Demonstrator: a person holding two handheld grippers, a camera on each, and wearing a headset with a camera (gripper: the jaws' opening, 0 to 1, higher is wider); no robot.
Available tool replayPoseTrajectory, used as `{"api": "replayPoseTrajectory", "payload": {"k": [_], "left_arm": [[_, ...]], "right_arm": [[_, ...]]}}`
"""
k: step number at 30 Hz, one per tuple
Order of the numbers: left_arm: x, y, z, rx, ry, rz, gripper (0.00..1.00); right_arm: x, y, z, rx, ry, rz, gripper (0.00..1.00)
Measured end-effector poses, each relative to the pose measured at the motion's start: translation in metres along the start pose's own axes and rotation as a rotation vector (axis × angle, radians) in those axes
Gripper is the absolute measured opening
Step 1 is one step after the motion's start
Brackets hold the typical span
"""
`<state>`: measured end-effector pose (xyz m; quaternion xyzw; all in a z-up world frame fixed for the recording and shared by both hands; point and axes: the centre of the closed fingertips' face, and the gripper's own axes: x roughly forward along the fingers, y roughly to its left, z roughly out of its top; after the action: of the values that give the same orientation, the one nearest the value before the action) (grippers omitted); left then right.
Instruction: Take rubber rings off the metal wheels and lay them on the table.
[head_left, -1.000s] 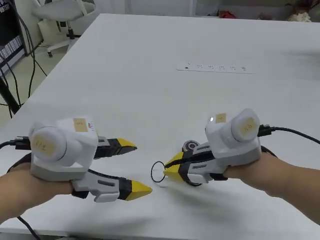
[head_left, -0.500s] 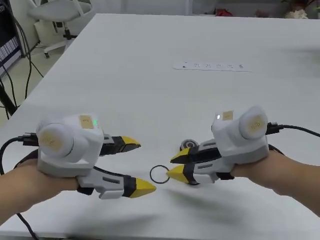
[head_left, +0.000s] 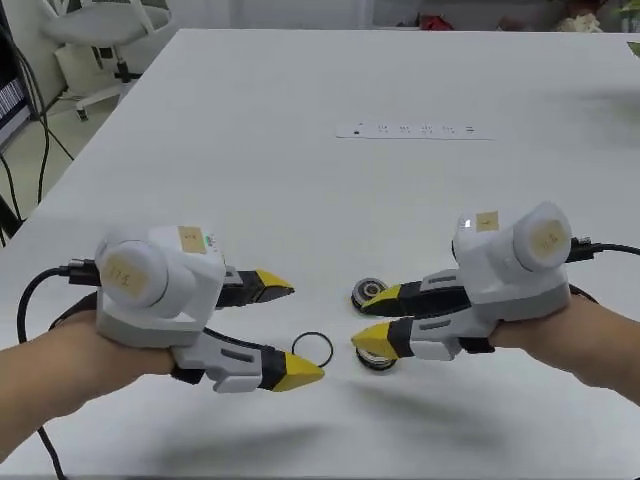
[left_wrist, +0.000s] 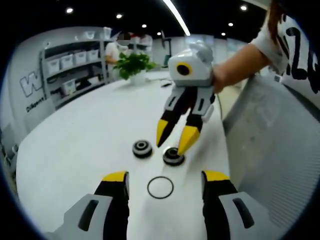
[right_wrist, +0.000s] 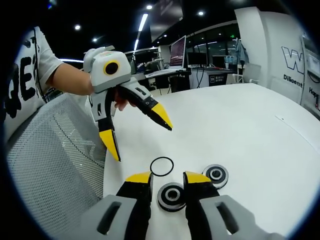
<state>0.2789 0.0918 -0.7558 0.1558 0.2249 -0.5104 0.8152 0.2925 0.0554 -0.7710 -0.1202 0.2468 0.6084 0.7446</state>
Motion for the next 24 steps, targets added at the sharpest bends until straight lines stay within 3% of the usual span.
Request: {"api": "replayPoseTrajectory", "payload": {"k": [24], "left_arm": [[0.035,-0.004,0.008,0.016,0.018,-0.067,0.52]], "right_arm": [[-0.022,-0.010,-0.030,0.057,0.022,-0.034,0.24]]}}
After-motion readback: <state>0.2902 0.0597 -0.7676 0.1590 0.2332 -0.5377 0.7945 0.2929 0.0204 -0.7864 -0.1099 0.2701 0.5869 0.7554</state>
